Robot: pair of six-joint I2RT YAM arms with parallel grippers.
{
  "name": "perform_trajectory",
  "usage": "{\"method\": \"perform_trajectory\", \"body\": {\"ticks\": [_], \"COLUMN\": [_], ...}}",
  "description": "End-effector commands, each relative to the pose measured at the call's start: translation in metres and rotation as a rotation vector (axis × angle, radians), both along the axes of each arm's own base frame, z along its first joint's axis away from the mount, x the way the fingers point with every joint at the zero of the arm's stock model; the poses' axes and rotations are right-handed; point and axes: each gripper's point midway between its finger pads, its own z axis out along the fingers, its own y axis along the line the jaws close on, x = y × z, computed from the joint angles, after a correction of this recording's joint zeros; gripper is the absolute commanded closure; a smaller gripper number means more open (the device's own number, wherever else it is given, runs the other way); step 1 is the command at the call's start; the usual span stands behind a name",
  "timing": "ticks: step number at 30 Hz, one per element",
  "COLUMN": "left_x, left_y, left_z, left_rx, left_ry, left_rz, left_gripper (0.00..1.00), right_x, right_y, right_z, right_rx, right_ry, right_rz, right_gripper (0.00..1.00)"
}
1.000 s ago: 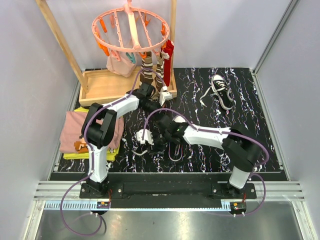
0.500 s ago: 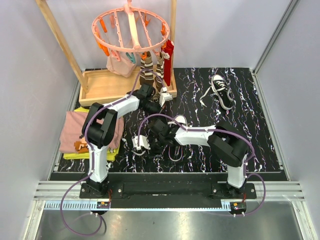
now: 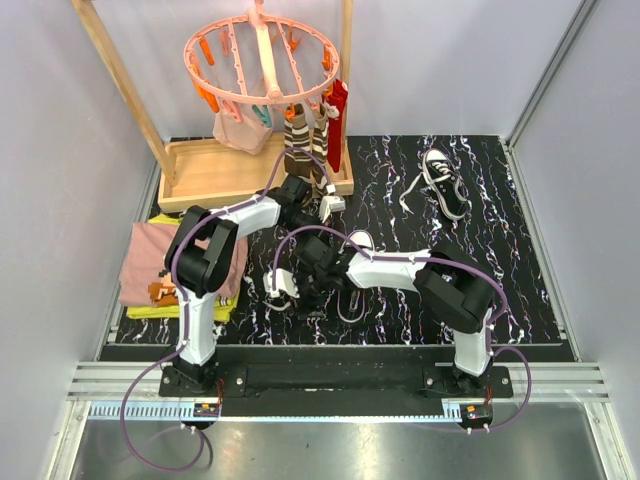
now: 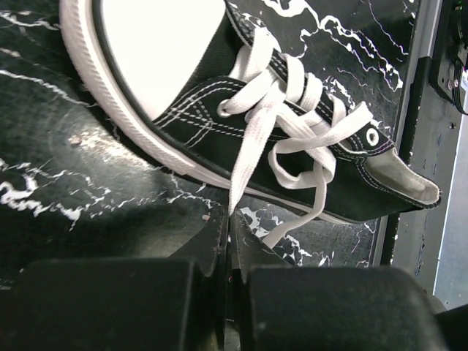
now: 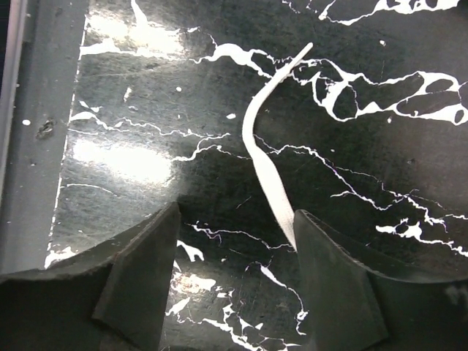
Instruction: Tie the shoes
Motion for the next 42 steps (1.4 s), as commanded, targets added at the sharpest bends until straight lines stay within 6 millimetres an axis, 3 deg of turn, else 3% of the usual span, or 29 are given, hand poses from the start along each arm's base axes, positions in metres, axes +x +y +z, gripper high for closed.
{"method": "perform_trajectory", "body": {"ticks": [1, 10, 15, 20, 23, 24, 26, 27, 28, 30, 31, 34, 36, 40, 42], "left_x": [0.001, 0.000, 0.001, 0.001, 0.001, 0.001, 0.000, 0.001, -0.002, -0.003, -0.008, -0.015, -0.017, -0.020, -0.022], "left_y": [-0.008, -0.008, -0.008, -0.008, -0.008, -0.008, -0.009, -0.009, -0.011, -0.012, -0.013, -0.014, -0.012, 0.003, 0.011], "left_z": [0.016, 0.013, 0.010, 0.012, 0.012, 0.013, 0.014, 0.016, 0.017, 0.022, 0.022, 0.034, 0.047, 0.060, 0.070], "left_rx": [-0.047, -0.048, -0.043, -0.045, -0.045, -0.045, -0.046, -0.048, -0.051, -0.050, -0.047, -0.046, -0.052, -0.041, -0.042], "left_ry": [-0.065, -0.063, -0.058, -0.059, -0.062, -0.062, -0.059, -0.061, -0.059, -0.071, -0.077, -0.125, -0.147, -0.176, -0.189], "left_rz": [-0.031, -0.033, -0.033, -0.031, -0.030, -0.030, -0.029, -0.028, -0.032, -0.034, -0.047, -0.061, -0.051, -0.011, 0.009], "left_gripper": [1.00, 1.00, 1.00, 1.00, 1.00, 1.00, 1.00, 1.00, 1.00, 1.00, 1.00, 1.00, 1.00, 1.00, 1.00], "right_x": [0.001, 0.023, 0.029, 0.025, 0.019, 0.017, 0.009, 0.005, 0.001, -0.004, -0.003, 0.004, 0.007, 0.020, 0.023], "right_y": [0.015, 0.018, 0.016, 0.012, 0.005, 0.002, -0.004, -0.007, -0.009, -0.013, -0.013, -0.023, -0.031, -0.062, -0.081], "right_z": [0.035, 0.032, 0.015, 0.002, -0.003, -0.005, -0.005, -0.004, -0.002, 0.010, 0.028, 0.051, 0.081, 0.132, 0.134], "right_rx": [0.063, 0.067, 0.031, 0.003, -0.018, -0.028, -0.034, -0.042, -0.043, -0.033, 0.000, 0.025, 0.080, 0.183, 0.183], "right_ry": [-0.001, -0.015, -0.014, 0.016, 0.033, 0.041, 0.054, 0.060, 0.059, 0.039, 0.019, -0.012, -0.029, -0.073, -0.081], "right_rz": [0.013, -0.028, -0.034, -0.026, -0.017, -0.016, -0.014, -0.010, -0.005, -0.017, -0.030, -0.107, -0.169, -0.294, -0.358], "right_gripper": [0.26, 0.22, 0.21, 0.29, 0.43, 0.53, 0.65, 0.76, 0.99, 1.00, 1.00, 1.00, 1.00, 1.00, 1.00]}}
